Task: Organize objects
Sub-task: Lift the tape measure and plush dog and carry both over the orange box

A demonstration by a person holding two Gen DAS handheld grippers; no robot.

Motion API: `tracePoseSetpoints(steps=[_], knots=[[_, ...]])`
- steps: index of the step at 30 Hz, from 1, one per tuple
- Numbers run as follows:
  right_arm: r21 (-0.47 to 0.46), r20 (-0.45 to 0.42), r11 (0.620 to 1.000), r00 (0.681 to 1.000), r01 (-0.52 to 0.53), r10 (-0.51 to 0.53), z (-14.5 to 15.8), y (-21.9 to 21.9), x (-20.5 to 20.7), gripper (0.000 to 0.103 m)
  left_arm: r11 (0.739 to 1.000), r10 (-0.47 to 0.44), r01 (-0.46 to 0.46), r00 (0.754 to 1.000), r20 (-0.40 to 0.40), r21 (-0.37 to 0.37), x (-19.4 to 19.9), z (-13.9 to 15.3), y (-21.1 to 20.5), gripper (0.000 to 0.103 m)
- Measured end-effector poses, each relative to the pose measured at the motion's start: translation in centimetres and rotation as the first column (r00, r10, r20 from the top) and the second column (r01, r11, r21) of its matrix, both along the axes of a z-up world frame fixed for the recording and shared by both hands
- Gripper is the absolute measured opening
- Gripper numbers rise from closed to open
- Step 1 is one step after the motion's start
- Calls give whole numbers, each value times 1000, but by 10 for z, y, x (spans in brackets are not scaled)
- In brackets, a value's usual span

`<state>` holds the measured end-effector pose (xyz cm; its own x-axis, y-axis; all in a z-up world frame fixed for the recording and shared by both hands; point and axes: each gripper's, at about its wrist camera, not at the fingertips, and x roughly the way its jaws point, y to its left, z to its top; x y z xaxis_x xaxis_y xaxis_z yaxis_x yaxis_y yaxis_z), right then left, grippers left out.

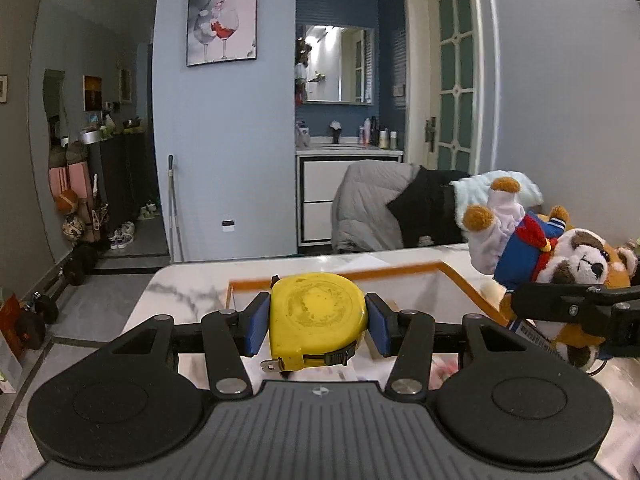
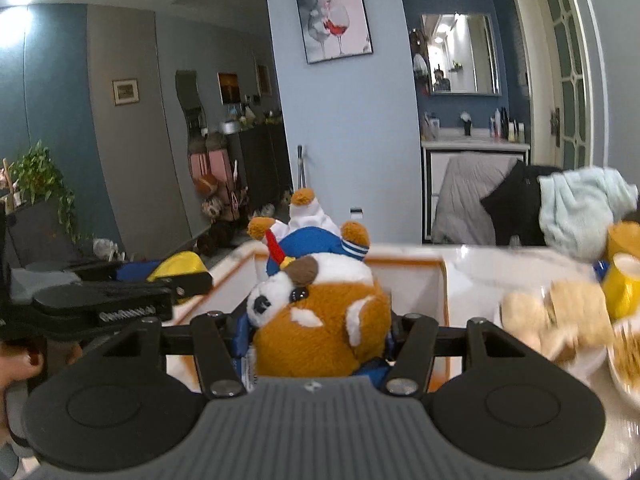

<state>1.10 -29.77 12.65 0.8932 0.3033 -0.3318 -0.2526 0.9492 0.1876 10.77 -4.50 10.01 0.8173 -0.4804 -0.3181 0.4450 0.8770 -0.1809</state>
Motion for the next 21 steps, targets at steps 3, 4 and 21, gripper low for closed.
tracePoseSetpoints(steps=[3, 4, 21], knots=[[-2, -45, 1000, 999, 17, -17, 1, 4, 46, 60, 1000, 15, -15, 999, -40, 21, 34, -5, -19, 59], [1, -74, 1000, 997, 23, -23, -3, 4, 64, 60, 1000, 14, -12, 998, -65, 23, 44, -8, -23, 59], [-66, -456, 997, 888, 29, -56, -82, 10, 186, 60, 987, -6, 61, 940, -341, 151, 89, -70, -52, 59]])
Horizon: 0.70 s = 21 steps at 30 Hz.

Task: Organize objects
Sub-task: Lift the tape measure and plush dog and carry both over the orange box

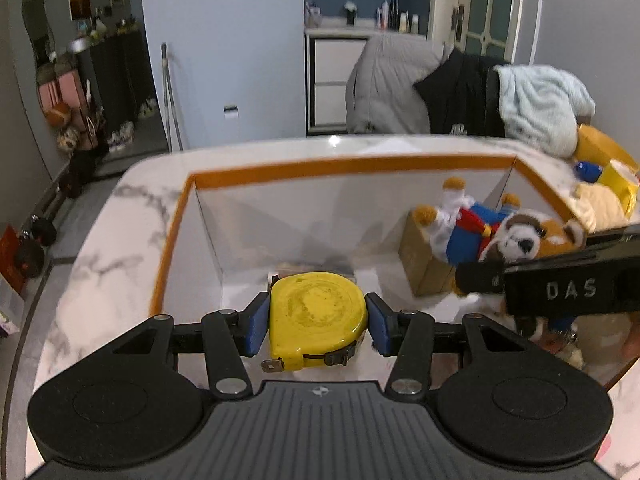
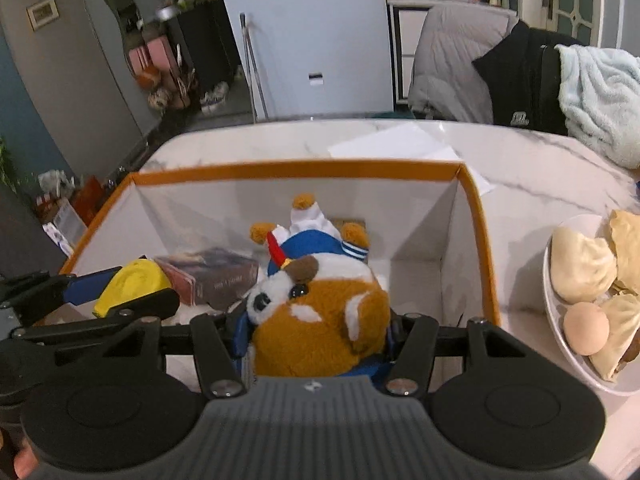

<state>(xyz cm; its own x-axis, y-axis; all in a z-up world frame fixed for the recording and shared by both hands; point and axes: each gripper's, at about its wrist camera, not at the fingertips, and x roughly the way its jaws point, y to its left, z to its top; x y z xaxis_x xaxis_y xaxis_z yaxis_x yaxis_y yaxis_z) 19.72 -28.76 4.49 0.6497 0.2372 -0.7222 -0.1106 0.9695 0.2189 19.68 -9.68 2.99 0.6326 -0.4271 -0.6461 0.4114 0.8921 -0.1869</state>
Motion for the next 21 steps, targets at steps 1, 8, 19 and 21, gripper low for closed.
tracePoseSetpoints(steps=[1, 8, 19, 21], knots=[[-12, -4, 1000, 1000, -2, 2, -1, 2, 2, 60, 1000, -3, 3, 1000, -6, 3, 1, -1, 0, 59], [-97, -46, 995, 999, -24, 20, -8, 19, 11, 60, 999, -16, 17, 999, -28, 39, 3, 2, -4, 59], [-126, -101, 991, 994, -41, 28, -14, 24, 18, 60, 999, -11, 13, 999, -50, 35, 5, -1, -6, 61], [-124, -106, 991, 994, -41, 28, -15, 24, 18, 60, 999, -11, 13, 998, -54, 29, 5, -2, -5, 62]])
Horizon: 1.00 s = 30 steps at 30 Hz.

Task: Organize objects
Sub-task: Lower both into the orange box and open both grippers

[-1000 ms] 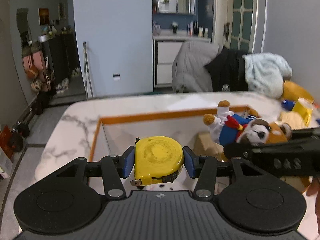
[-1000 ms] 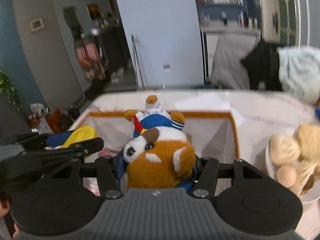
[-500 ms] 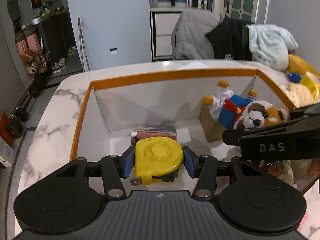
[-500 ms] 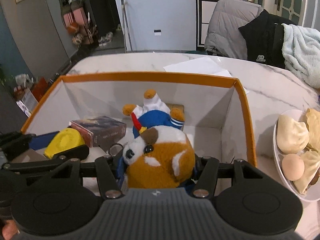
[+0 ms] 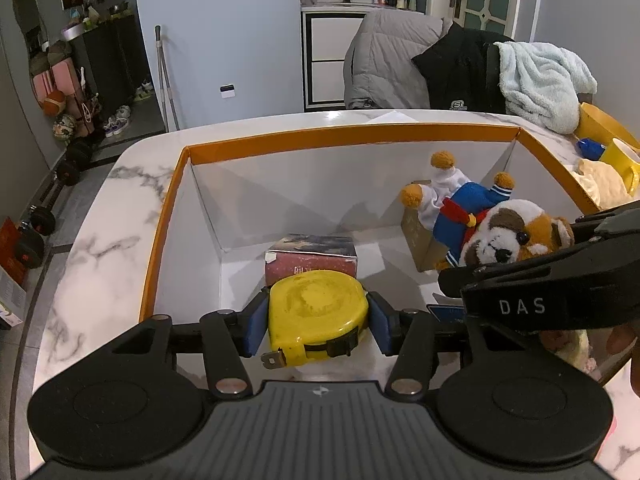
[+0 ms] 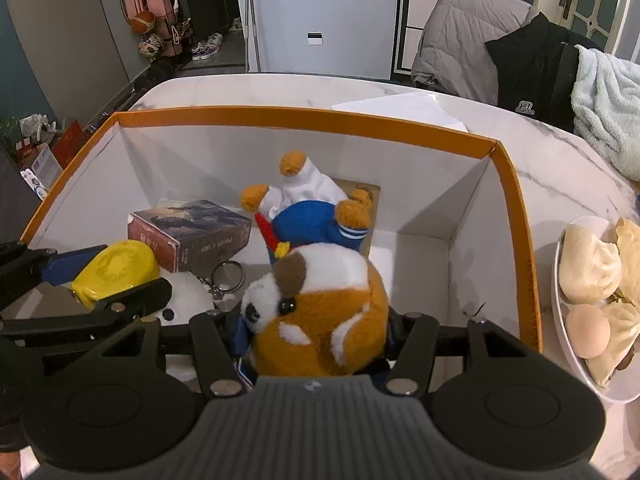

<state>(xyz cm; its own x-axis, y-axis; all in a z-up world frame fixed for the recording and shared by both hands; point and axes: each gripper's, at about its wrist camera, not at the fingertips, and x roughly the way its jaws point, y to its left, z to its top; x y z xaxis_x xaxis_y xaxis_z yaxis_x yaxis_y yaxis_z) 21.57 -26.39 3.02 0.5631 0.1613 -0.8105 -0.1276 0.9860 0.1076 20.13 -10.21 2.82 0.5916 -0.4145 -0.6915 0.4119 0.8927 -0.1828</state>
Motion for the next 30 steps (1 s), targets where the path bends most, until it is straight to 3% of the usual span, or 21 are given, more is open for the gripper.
tracePoseSetpoints(steps=[12, 18, 30], knots=[[11, 3, 1000, 1000, 16, -16, 0, -4, -5, 66, 1000, -15, 15, 1000, -11, -27, -7, 7, 4, 70], [-12, 64, 999, 997, 31, -30, 10, -7, -20, 78, 1000, -2, 3, 999, 32, -28, -17, 17, 9, 82], [7, 131, 999, 991, 34, -34, 39, -12, -52, 83, 999, 6, -3, 997, 77, -42, -39, 34, 17, 84]])
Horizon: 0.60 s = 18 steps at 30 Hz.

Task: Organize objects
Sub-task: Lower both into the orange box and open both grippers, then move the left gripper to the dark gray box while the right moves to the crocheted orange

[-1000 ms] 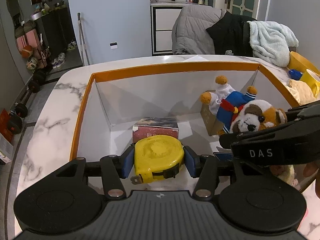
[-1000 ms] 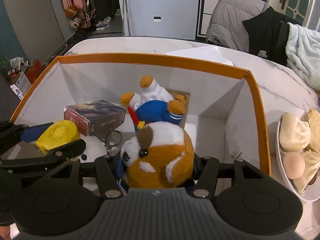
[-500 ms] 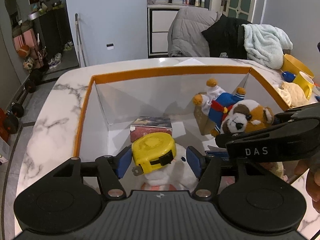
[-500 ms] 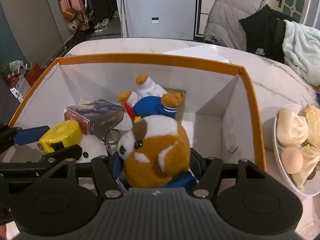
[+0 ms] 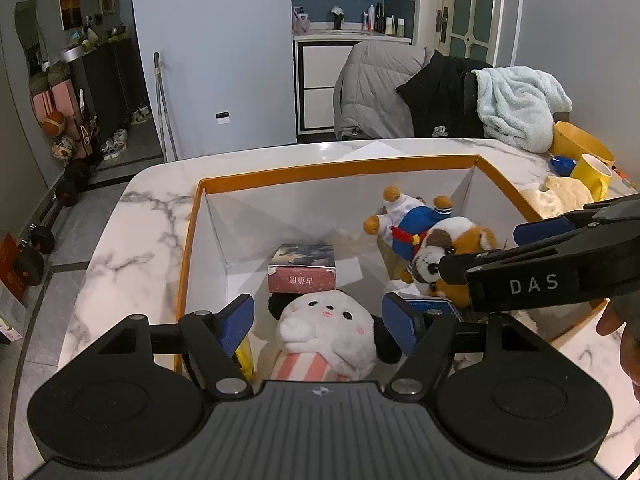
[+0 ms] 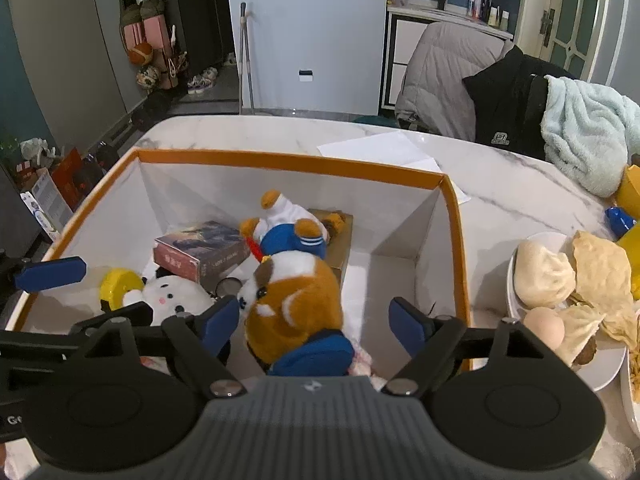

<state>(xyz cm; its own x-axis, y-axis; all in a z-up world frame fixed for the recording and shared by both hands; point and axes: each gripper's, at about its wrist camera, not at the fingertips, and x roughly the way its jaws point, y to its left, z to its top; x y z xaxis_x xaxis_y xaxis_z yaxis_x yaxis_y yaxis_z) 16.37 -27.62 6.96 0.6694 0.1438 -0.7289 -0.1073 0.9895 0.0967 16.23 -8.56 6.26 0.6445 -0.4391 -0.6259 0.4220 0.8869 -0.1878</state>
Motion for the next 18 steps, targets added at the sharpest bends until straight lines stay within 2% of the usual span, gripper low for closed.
tracePoseSetpoints(steps=[5, 10, 18], knots=[[36, 12, 999, 1000, 4, -4, 9, -1, -9, 83, 1000, 8, -8, 1000, 9, -5, -9, 3, 6, 84], [184, 0, 983, 1000, -9, 9, 12, -5, -15, 83, 1000, 17, -17, 1000, 21, -7, -17, 6, 11, 84], [196, 50, 981, 999, -4, -6, 19, -4, -41, 88, 999, 27, -26, 999, 38, -45, -37, 10, 29, 84]])
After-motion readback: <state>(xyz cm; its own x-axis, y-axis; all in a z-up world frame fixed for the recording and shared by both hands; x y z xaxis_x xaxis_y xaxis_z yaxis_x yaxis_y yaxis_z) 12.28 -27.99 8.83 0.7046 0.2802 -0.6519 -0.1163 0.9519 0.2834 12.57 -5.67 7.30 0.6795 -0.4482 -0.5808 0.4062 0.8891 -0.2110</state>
